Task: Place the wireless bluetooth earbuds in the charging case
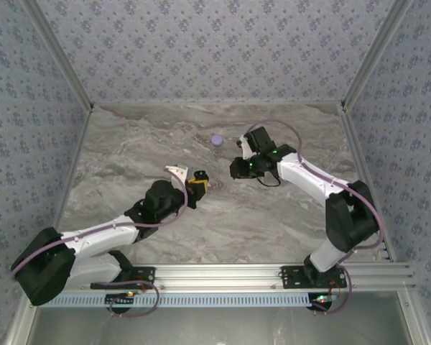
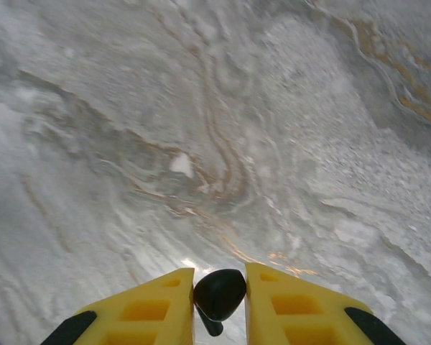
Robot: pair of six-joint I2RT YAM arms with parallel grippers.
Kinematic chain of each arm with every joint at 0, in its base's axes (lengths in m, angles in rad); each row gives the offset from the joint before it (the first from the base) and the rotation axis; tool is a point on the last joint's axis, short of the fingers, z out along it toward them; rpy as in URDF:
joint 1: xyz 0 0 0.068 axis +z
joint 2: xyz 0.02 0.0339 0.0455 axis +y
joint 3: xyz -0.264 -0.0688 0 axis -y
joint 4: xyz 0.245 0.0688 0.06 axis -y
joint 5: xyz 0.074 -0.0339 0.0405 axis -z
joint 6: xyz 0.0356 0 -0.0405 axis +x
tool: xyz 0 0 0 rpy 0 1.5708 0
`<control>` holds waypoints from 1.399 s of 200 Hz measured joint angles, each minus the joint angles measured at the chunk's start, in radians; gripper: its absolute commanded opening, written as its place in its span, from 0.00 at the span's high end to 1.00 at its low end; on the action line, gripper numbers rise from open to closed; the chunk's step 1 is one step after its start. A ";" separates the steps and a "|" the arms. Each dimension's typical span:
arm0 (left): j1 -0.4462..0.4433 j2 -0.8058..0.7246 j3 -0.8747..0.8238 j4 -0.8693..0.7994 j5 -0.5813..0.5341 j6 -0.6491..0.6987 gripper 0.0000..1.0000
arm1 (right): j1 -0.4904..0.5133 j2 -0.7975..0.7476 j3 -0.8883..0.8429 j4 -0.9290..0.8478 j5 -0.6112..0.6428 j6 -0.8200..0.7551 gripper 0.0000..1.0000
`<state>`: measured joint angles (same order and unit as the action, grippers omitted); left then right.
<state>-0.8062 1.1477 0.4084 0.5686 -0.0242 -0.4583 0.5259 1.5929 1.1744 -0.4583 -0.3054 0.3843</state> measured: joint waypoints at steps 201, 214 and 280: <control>0.000 0.251 0.045 0.363 0.112 -0.068 0.85 | 0.053 -0.178 0.076 0.099 -0.116 0.000 0.77; 0.000 0.281 0.058 0.394 0.123 -0.074 0.85 | 0.056 -0.187 0.076 0.108 -0.120 0.000 0.77; 0.000 0.366 0.111 0.489 0.169 -0.099 0.86 | 0.058 -0.208 0.076 0.119 -0.123 -0.008 0.77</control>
<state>-0.8062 1.5135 0.5198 1.0580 0.1448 -0.5571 0.5835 1.3853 1.2499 -0.3389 -0.4282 0.3763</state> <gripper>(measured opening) 0.191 0.233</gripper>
